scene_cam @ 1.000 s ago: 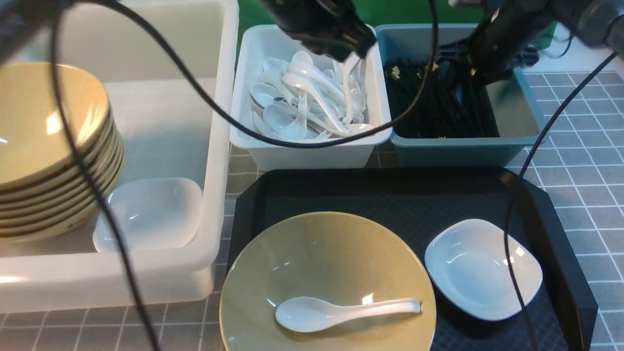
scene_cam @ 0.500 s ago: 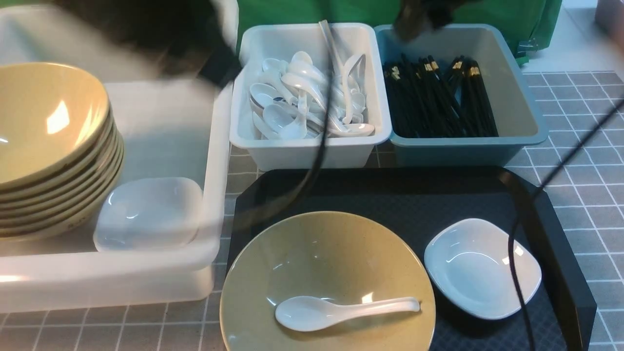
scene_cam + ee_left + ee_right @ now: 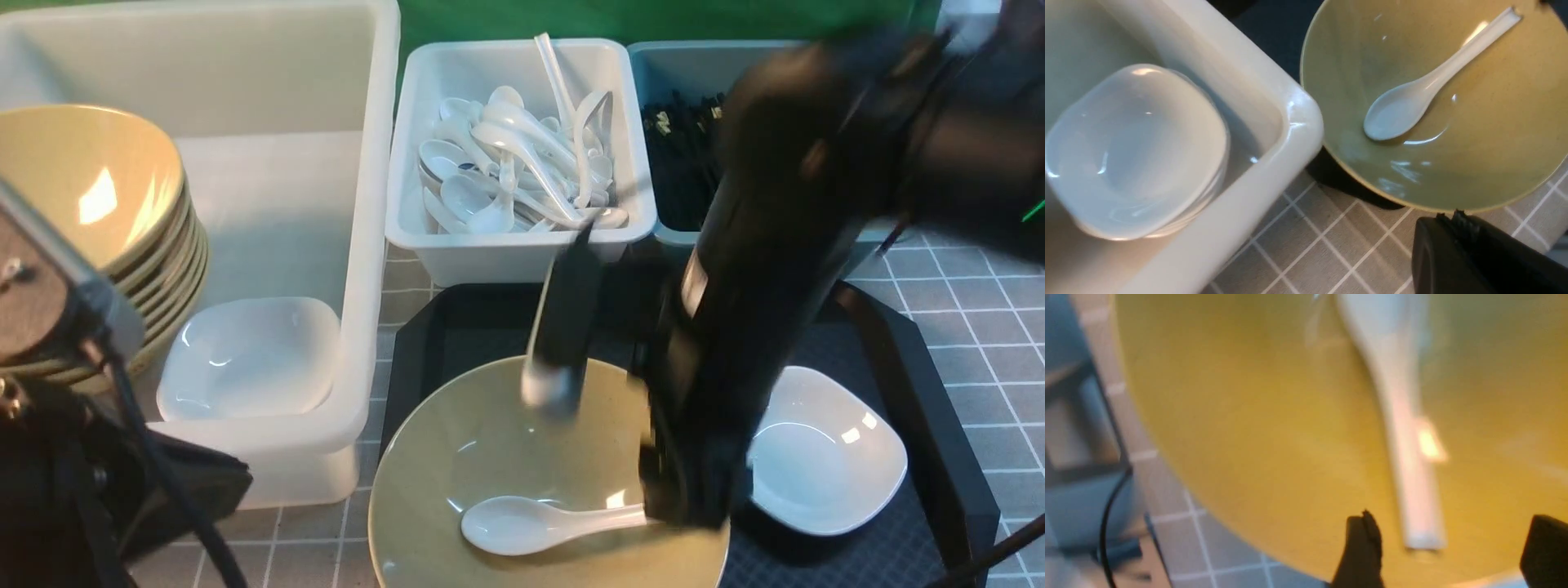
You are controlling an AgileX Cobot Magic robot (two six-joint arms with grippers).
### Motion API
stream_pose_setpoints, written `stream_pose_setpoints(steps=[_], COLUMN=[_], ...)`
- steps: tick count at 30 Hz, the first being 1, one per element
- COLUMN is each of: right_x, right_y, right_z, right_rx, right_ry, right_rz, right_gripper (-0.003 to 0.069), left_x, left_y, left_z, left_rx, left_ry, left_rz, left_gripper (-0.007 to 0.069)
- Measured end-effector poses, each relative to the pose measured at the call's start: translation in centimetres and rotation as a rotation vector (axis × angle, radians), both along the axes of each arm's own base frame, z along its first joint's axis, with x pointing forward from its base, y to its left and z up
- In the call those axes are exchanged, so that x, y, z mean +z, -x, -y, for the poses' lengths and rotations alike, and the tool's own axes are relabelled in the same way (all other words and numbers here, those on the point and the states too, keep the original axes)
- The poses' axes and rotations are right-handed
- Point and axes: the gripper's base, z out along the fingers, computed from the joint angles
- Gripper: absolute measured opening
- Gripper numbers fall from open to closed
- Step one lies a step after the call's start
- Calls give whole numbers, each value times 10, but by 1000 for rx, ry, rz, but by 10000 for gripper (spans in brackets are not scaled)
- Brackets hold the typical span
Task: On grey table put chopsticks spoon bowls plates into blue grey white boxes.
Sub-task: 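Reach down and grasp the white spoon resting in the bowl with the right gripper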
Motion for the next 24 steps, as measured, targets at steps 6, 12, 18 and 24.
stream_pose_setpoints(steps=[6,12,18,24], right_x=[-44,-71,-66,-26], right_y=[-3,-13,-13,-24], right_z=[-21,-30,-29,-33], right_rx=[139,178,183,125], right_ry=[53,80,108,58], right_rz=[-38,-10,-29,50], right_gripper=[517,475,174,131], left_x=[-4,-1,0,-5], left_y=[-1,-3,-5,-15], left_z=[6,7,8,14], left_rx=[5,10,4,12], left_ry=[91,117,120,113], left_rz=[7,43,65,35], left_gripper=[-11,-11,-11,-11])
